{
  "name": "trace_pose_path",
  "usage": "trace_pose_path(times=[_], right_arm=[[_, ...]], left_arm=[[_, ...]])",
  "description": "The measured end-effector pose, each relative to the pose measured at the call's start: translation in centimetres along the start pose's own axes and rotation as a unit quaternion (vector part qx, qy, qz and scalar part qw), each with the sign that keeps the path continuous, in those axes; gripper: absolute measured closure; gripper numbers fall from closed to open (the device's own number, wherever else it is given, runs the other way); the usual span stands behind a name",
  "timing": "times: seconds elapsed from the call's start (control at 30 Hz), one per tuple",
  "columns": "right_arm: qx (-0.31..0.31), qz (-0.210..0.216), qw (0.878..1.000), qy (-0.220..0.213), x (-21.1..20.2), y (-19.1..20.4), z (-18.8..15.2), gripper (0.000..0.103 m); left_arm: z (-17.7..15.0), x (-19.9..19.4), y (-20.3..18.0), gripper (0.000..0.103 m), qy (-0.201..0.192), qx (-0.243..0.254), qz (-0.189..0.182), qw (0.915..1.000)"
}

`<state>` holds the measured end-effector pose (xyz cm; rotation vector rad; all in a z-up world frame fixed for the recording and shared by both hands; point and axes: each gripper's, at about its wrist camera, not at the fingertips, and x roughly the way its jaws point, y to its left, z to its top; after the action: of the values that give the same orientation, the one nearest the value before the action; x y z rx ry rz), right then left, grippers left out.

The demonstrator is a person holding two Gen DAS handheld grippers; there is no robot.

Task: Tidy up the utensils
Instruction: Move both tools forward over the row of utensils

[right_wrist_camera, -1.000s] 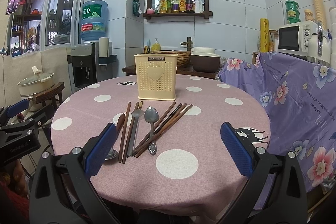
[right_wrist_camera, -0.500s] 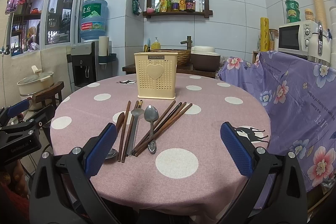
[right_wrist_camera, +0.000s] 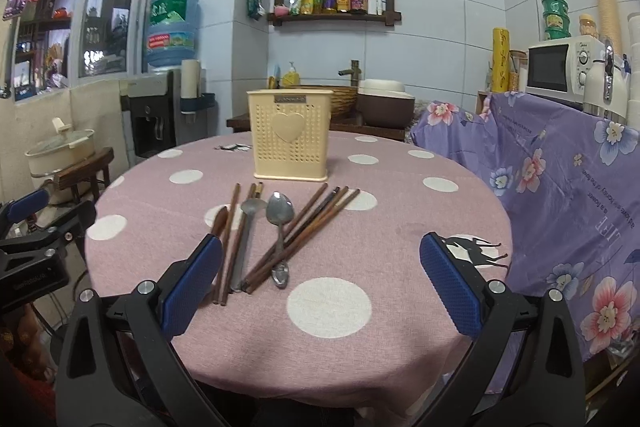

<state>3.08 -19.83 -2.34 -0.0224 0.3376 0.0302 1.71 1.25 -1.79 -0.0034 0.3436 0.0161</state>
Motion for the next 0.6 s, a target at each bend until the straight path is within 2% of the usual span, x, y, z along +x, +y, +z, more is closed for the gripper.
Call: trace_pose_path(times=[0.17,0.37,0.43,0.5,0.6], right_arm=[[0.01,-0.025,0.998,0.053,2.5,-1.5,0.4,0.005],[0.005,-0.033,0.993,0.11,6.1,-2.8,1.3,0.005],[0.007,-0.03,0.991,0.133,7.6,-3.3,1.8,0.005],[0.016,-0.017,0.988,0.152,9.1,-3.5,2.4,0.005],[0.03,-0.004,0.983,0.183,11.5,-3.9,3.1,0.005]], left_arm=[[0.6,2.4,0.5,0.005,0.059,-0.005,0.0,0.9982],[2.2,6.5,0.6,0.007,0.131,0.001,-0.035,0.9907],[2.8,8.1,0.4,0.021,0.157,-0.001,-0.049,0.9864],[3.3,9.7,0.1,0.03,0.186,-0.014,-0.074,0.9797],[3.6,11.1,-0.5,0.037,0.206,-0.025,-0.095,0.9736]])
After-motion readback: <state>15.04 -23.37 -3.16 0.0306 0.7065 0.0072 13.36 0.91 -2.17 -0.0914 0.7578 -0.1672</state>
